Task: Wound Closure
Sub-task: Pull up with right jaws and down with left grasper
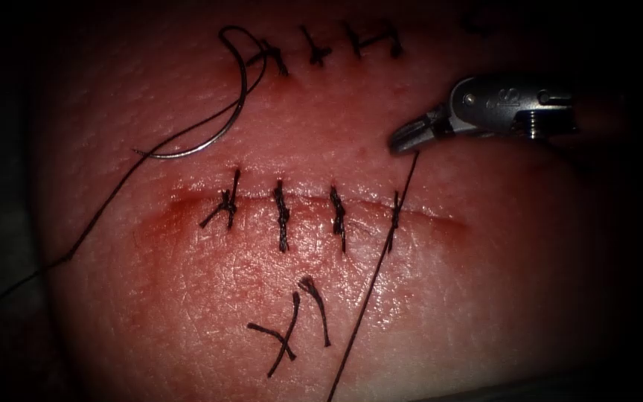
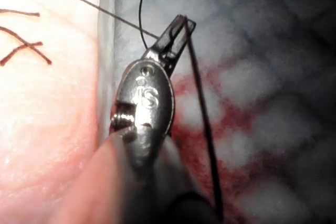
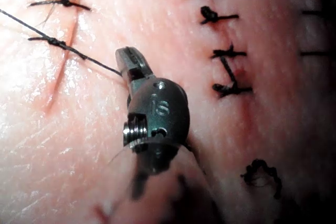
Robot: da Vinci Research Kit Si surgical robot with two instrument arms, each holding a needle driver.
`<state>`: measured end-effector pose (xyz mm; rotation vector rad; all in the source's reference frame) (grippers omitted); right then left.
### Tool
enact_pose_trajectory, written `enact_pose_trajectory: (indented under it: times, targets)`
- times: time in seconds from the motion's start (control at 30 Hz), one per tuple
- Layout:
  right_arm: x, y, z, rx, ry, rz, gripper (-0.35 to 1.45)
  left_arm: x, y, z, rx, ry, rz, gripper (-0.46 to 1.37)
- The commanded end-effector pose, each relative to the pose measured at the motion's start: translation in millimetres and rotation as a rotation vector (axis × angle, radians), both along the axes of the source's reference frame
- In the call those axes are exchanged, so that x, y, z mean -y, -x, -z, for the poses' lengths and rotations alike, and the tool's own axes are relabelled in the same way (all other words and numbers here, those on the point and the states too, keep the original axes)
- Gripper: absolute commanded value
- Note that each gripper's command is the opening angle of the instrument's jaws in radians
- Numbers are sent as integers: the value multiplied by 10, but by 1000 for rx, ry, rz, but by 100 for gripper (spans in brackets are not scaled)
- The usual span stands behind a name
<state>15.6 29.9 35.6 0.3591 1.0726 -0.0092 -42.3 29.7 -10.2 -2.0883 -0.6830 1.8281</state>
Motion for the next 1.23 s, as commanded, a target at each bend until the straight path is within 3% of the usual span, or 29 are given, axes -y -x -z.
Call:
enact_pose_trajectory:
  times: [0.03, 0.73, 1.23]
  targets:
    - [-1, 0, 0, 9, 6, -16, -35, 4, 2, -1, 6, -2, -19, -35]
    - [-18, 4, -6, 46, 106, -61, -35, 17, 0, -12, 2, -13, -32, -35]
    - [-11, 3, -4, 35, 100, -56, -35, 16, 0, -14, -5, -12, -25, -35]
